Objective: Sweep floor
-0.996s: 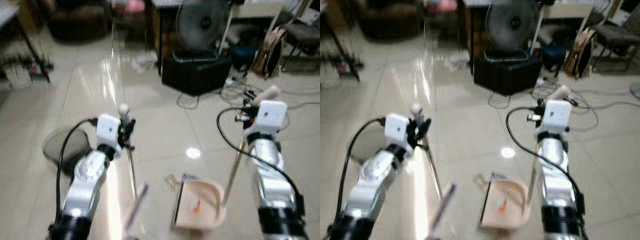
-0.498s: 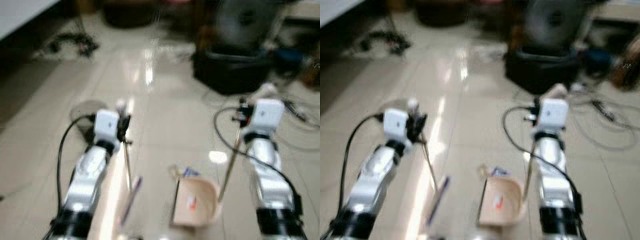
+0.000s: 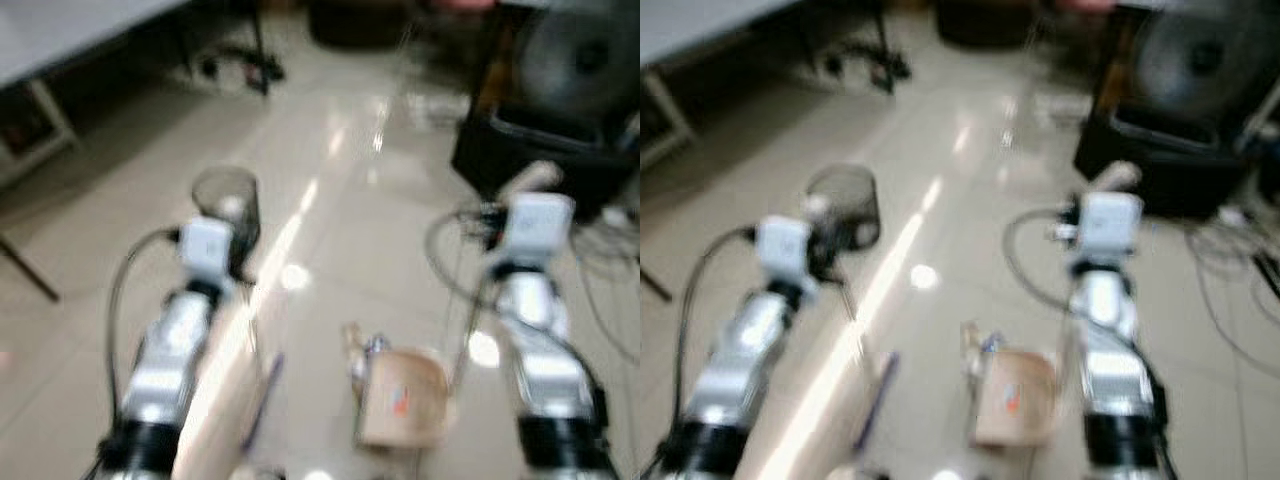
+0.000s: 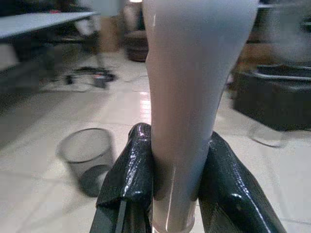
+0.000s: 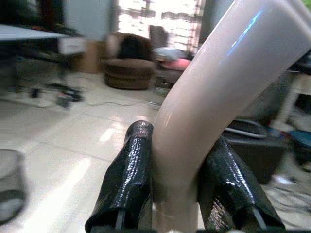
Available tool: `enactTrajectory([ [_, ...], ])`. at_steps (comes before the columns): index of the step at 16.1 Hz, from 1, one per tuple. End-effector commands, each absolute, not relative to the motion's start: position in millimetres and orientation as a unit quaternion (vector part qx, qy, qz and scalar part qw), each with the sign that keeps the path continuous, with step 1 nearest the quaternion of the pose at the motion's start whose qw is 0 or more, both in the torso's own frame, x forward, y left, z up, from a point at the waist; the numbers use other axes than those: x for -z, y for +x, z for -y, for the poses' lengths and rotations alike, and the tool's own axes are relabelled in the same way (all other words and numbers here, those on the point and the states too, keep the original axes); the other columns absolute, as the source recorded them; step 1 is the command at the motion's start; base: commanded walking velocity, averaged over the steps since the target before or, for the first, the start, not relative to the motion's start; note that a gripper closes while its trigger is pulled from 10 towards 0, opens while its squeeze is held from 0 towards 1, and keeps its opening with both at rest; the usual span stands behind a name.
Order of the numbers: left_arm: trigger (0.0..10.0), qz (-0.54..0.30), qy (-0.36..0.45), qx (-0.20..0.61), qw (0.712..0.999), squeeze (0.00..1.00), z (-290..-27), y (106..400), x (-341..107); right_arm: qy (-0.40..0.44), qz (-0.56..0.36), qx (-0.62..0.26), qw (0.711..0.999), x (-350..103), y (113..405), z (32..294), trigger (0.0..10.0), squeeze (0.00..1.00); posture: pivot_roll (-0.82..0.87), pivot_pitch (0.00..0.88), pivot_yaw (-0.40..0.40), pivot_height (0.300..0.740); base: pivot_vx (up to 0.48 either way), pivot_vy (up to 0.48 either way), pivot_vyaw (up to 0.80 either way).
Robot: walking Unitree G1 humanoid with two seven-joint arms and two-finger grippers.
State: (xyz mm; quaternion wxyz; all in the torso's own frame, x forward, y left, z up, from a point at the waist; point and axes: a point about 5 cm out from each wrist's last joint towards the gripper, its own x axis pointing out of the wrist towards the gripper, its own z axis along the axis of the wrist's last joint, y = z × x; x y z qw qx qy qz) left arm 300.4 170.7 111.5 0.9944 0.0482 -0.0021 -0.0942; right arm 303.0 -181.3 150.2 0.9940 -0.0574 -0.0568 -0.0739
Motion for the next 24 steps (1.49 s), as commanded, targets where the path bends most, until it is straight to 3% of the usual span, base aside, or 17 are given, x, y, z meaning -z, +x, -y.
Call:
enactTrajectory([
  [1,10.0,0.012,0.047,0.099,0.994,0.00,-168,303,-119,-0.051,0.067,0.091,0.992,-156,300,188,10.0,0.00,0.00,0.083,0.038,0.740,0.000,0.000,0.00],
  [10,10.0,0.054,0.045,0.097,0.993,0.00,-167,305,-136,0.004,0.044,0.080,0.996,-144,291,177,10.0,0.00,0.00,0.095,0.035,0.740,0.000,0.000,-0.12],
  [24,10.0,0.062,0.055,0.112,0.990,0.00,-166,317,-144,0.012,0.063,0.092,0.994,-151,294,184,10.0,0.00,-0.01,0.101,0.055,0.740,0.298,0.000,-0.11],
])
